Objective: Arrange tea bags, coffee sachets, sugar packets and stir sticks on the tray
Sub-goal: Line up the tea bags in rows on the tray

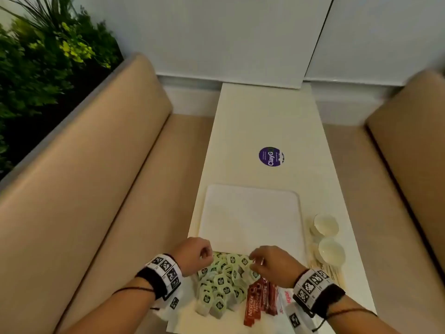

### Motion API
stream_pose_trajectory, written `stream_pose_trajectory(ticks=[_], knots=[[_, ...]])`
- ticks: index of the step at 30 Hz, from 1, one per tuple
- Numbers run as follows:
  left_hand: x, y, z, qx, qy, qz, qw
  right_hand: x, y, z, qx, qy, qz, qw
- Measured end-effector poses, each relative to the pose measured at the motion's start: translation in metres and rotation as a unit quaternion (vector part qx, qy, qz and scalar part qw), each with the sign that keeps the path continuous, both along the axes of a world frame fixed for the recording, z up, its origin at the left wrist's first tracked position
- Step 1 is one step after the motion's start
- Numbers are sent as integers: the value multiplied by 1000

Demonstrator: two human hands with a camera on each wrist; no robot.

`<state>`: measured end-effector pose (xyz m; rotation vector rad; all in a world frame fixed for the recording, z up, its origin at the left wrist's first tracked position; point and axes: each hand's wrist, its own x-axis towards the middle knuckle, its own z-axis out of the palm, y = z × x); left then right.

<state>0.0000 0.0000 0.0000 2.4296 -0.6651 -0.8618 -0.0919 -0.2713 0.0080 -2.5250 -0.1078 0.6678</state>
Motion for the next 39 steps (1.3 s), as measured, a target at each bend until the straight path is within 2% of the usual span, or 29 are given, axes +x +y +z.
stream_pose_trajectory(ticks=[3,7,12,21,27,39], knots=[[3,2,-9,39,-22,-23,999,10,18,-10,-27,16,19,999],[3,3,-24,77,-9,-56,995,8,40,-24,-59,57,21,996],[7,6,-39,86,-10,-81,993,5,59,-38,-97,68,-33,992],[12,9,-55,104,22,-48,993,11,79,-40,-138,85,-52,985],[12,4,-58,56,32,-56,996,8,78,-46,-136,66,-74,986],[21,-7,-44,-12,46,-51,998,11,54,-30,-61,9,-116,991]])
